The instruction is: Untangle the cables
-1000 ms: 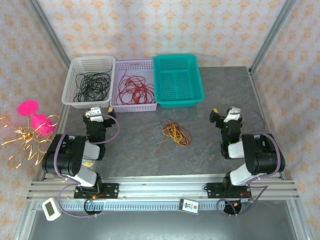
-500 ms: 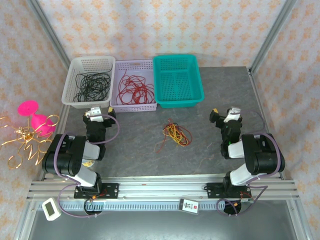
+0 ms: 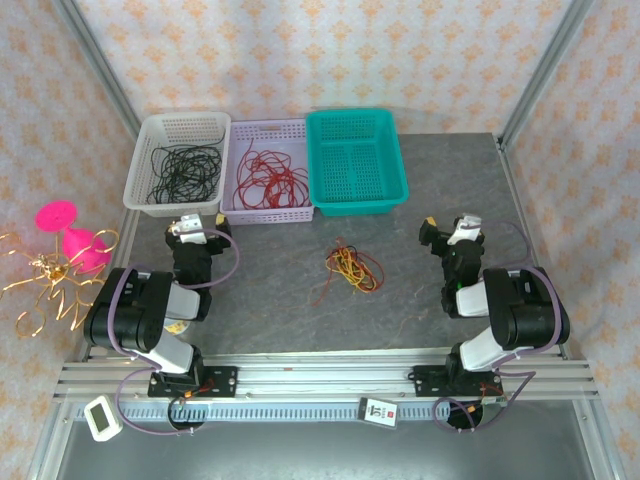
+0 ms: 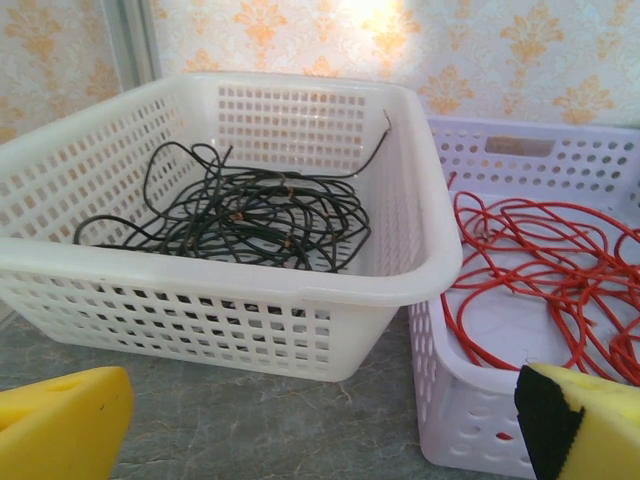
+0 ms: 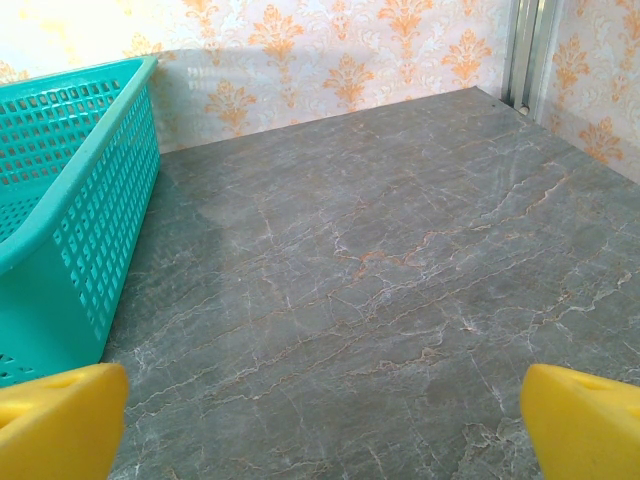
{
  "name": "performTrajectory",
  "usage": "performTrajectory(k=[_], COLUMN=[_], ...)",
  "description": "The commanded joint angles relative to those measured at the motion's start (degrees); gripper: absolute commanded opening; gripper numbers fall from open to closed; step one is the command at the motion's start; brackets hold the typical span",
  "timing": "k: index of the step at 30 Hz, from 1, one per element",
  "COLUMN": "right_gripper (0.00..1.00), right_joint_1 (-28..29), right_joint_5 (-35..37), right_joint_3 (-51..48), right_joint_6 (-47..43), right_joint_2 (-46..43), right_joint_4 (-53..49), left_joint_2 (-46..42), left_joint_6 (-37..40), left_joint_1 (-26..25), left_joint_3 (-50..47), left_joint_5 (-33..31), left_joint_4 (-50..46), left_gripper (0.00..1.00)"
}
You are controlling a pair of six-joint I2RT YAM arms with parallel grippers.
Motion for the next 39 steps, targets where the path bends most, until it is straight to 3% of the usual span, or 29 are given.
performTrajectory(k=[1, 4, 7, 10, 12, 14, 17, 21, 23, 27, 31, 34, 39], right_gripper=[1.0, 1.0, 1.0, 1.0, 1.0, 0.99, 0.76, 0.67, 0.65, 0.61, 0.61, 0.61, 0.59], right_joint_1=[0.3, 1.2, 1.6, 1.7, 1.4, 1.6, 6.2, 18.9, 21.6, 22.5, 22.6, 22.6, 22.8], right_joint_5=[1.5, 5.2, 7.3, 8.3, 8.8, 0.6, -7.4, -6.1, -7.7, -12.1, -12.6, -12.6, -14.3], right_joint_3=[0.3, 0.2, 5.0, 9.9, 13.0, 16.1, 19.1, 21.7, 22.0, 21.8, 21.2, 21.0, 21.0], right_joint_6=[0.2, 0.6, 4.0, 10.5, 19.4, 21.2, 21.6, 21.5, 23.3, 24.9, 24.3, 24.1, 24.8], right_joint_2=[-0.8, -5.9, -12.0, -16.9, -19.4, -19.5, -19.5, -22.7, -23.9, -27.0, -27.6, -26.7, -26.6], right_joint_4=[2.6, -1.1, -16.3, -30.9, -40.9, -48.2, -57.0, -68.1, -71.6, -76.2, -77.3, -76.6, -75.5], left_joint_2=[0.3, -0.6, -5.2, -13.4, -17.0, -18.6, -19.6, -20.9, -21.0, -19.7, -16.7, -11.3, -4.8], left_joint_6=[1.0, 1.5, 2.1, 0.0, -4.0, -7.2, -13.1, -18.6, -20.0, -21.8, -18.5, -17.5, -17.5], left_joint_1=[-2.7, -3.8, -5.9, -6.9, -6.8, -6.8, -7.1, -13.3, -18.6, -32.5, -42.5, -44.5, -45.0], left_joint_3=[-2.3, -4.9, -4.8, 3.2, 9.0, 13.2, 17.4, 18.1, 18.9, 19.4, 17.1, 17.9, 20.4], left_joint_5=[-7.4, -10.4, -17.1, -18.9, -17.1, -12.2, -0.8, 10.1, 13.7, 18.7, 24.3, 27.5, 22.5], left_joint_4=[7.4, 12.2, 9.5, -15.4, -29.6, -39.1, -48.9, -53.6, -56.8, -59.5, -54.1, -51.5, -52.1], left_gripper=[1.0, 0.99, 0.99, 0.99, 0.99, 0.99, 0.83, 0.63, 0.55, 0.59, 0.62, 0.62, 0.64])
